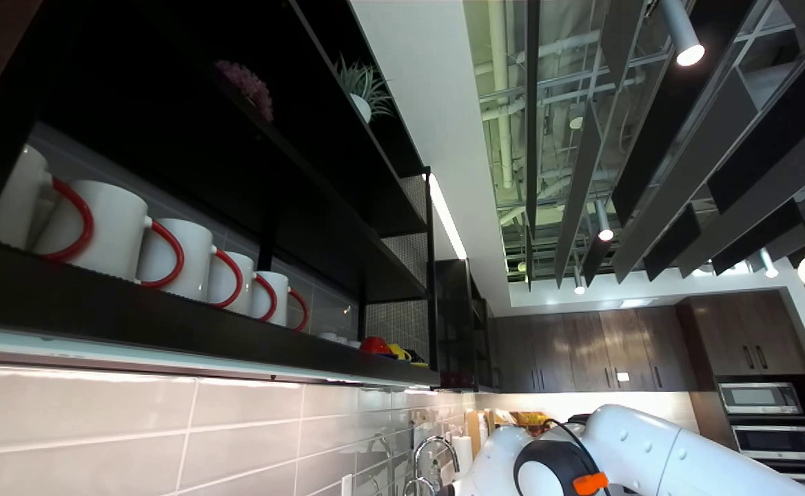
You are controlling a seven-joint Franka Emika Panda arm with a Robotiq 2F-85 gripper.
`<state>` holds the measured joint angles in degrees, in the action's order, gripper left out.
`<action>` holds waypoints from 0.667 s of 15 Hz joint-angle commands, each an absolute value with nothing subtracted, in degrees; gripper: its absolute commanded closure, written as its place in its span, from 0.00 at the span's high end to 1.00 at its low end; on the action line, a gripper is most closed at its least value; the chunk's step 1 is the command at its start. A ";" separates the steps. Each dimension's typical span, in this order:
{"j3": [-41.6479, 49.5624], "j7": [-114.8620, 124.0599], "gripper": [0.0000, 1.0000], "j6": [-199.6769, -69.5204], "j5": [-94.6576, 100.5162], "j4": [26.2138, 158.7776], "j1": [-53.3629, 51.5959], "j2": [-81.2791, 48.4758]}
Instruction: Turn the cup upside down, then place it on the shelf
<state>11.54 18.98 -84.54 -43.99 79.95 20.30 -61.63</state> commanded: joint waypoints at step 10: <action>9.88 19.78 0.76 -83.48 -43.47 77.40 20.09 -63.63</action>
<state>10.19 18.98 -83.89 -43.63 79.51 19.77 -62.59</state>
